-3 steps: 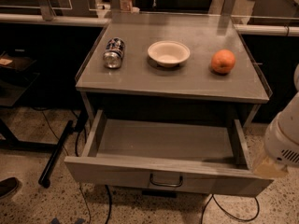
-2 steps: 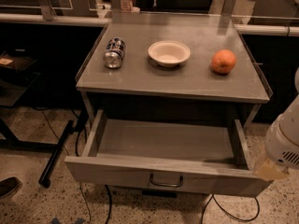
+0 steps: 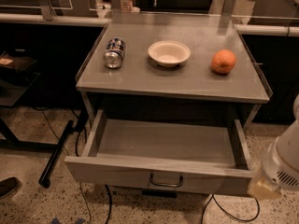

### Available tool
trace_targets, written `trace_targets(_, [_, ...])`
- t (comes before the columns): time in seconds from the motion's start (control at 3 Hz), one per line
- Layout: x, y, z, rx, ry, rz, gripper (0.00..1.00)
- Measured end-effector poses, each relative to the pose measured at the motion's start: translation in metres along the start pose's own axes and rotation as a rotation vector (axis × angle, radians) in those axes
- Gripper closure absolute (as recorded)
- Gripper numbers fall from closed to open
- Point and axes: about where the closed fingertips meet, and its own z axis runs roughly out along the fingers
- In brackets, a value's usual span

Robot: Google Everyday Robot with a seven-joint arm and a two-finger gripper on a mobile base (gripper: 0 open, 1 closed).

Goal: Close top drawer

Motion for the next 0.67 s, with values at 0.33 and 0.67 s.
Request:
trace_targets(0.33, [0.0069, 0.0128, 0.0414, -0.049, 0.007, 0.055, 1.0])
trace_targets(0.67, [0.0076, 0.014, 0.0423, -0.05, -0.003, 0.061, 1.0])
